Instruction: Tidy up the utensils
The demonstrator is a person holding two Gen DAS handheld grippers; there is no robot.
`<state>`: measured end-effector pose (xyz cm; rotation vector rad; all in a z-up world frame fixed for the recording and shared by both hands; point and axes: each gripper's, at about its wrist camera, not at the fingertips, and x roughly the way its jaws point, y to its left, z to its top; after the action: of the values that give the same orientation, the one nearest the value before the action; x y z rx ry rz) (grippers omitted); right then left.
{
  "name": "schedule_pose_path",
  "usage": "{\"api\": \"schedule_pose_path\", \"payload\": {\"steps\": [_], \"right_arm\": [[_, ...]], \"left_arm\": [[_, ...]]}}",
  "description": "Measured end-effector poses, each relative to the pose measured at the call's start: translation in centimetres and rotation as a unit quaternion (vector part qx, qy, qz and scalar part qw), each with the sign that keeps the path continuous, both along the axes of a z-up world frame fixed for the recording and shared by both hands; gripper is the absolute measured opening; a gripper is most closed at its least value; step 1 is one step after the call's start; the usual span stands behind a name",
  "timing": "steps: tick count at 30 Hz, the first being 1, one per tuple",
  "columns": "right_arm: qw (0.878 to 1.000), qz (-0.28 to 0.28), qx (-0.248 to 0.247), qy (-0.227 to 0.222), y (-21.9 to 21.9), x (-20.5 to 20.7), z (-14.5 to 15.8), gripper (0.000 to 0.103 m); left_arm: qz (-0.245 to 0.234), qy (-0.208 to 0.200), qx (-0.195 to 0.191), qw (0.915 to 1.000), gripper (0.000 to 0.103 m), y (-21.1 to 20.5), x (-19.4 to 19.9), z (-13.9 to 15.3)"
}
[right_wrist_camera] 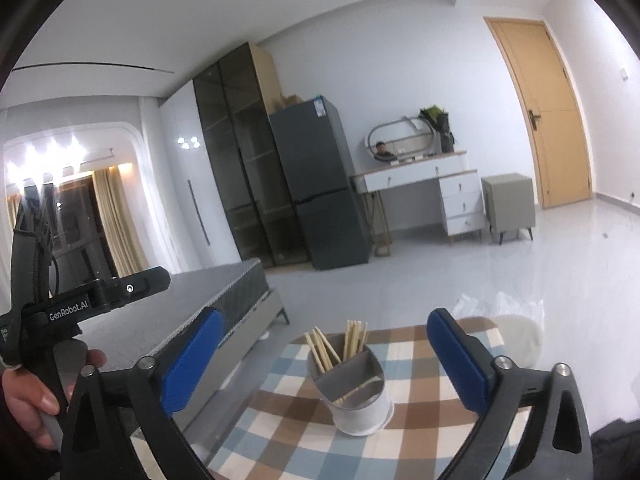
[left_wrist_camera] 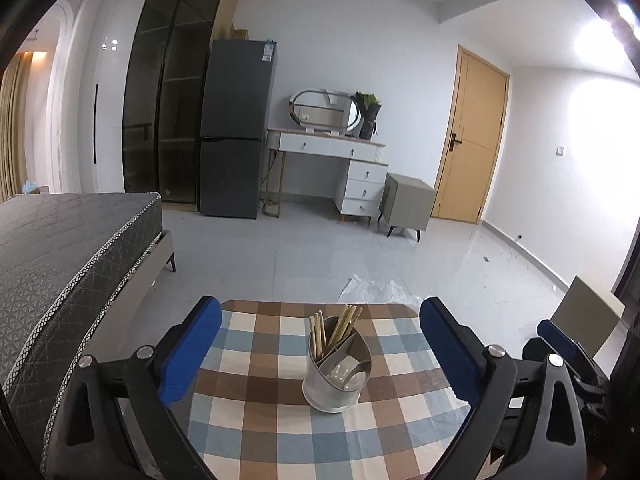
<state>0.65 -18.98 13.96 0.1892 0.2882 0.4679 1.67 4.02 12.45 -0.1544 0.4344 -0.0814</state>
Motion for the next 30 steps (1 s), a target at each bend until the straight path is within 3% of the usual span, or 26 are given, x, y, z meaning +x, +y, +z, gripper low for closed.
{"api": "schedule_pose_path", "payload": {"steps": [6, 12, 22, 30], "right_arm": [[1.0, -0.008, -0.009, -0.029, -0.1, -2.6, -0.8, 0.103], [1.0, -0.011, -0.014, -0.019, -0.3, -3.9, -2.4, 0.103], [0.998, -0.021, -0.034, -0.048, 0.3, -6.1, -5.2, 0.103], [0.998, -0.025, -0.046, -0.038, 0.7, -6.5, -7.6, 0.103]], "left_arm": [[0.016, -0.036, 0.007, 0.9992, 0.102, 0.0, -1.9, -0.4], [0.026, -0.055, 0.015, 0.998, 0.102, 0.0, -2.7, -1.5], [0.041, -0.064, 0.015, 0.997, 0.102, 0.7, -4.0, -4.3], [0.064, -0.063, 0.025, 0.9956, 0.102, 0.5, -4.3, -7.1]]}}
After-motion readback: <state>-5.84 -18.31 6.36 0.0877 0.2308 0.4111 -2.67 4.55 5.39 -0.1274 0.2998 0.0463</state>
